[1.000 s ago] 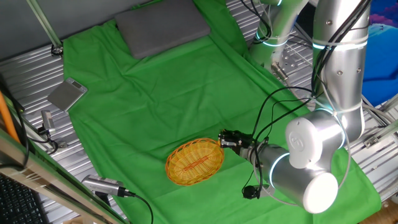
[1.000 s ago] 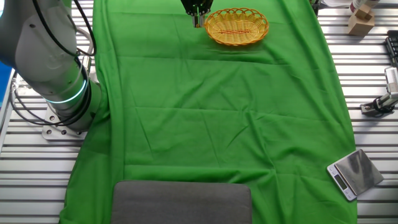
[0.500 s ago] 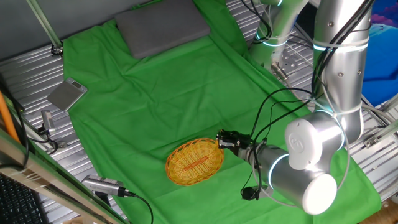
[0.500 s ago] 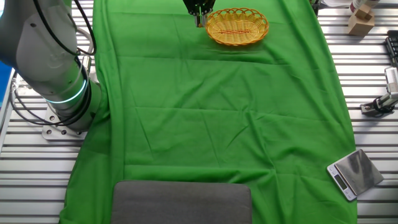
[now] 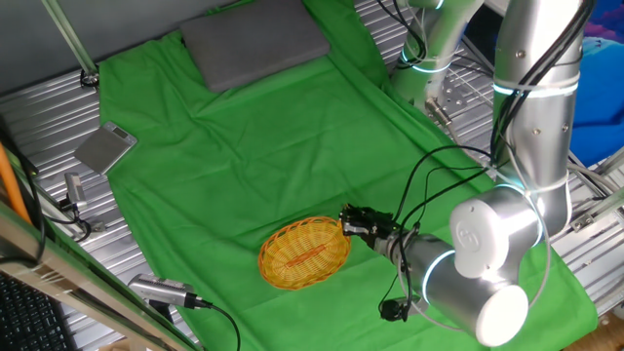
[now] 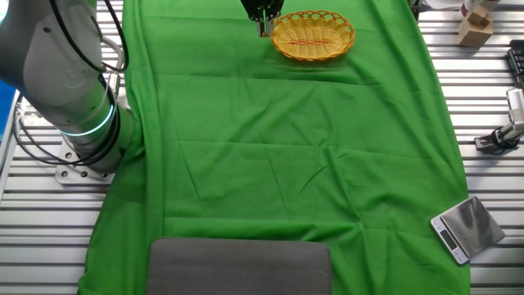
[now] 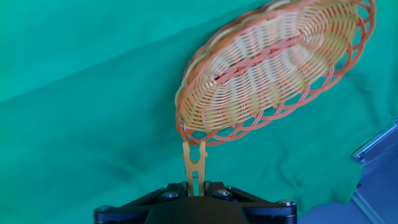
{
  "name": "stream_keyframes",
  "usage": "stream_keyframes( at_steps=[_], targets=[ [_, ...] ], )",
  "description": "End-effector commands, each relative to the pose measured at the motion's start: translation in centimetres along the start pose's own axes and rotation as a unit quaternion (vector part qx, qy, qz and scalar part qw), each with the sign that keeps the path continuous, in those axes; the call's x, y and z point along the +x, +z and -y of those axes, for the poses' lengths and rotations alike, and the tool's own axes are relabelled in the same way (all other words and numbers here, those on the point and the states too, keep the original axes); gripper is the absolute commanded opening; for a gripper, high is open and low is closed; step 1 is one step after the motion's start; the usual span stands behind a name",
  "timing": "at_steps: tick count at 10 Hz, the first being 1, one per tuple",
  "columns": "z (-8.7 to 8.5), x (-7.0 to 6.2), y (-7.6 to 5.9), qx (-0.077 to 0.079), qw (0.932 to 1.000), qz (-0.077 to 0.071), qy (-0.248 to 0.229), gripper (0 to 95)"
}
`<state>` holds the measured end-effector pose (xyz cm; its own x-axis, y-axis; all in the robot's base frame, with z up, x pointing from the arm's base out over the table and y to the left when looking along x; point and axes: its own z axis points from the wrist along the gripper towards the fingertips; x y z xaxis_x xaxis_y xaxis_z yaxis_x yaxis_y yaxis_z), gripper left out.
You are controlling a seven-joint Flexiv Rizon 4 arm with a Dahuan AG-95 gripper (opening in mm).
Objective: Use a clamp
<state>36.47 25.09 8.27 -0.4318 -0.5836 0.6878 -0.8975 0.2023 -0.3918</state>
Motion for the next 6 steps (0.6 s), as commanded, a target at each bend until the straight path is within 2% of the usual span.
stream_keyframes(
  at_steps=[1, 6],
  targets=[
    [-0.05, 0.34, 0.17, 0.001, 1.0, 0.002, -0.004, 0.0],
    [-0.09, 0.53, 0.19, 0.001, 1.0, -0.002, -0.003, 0.0]
  ],
)
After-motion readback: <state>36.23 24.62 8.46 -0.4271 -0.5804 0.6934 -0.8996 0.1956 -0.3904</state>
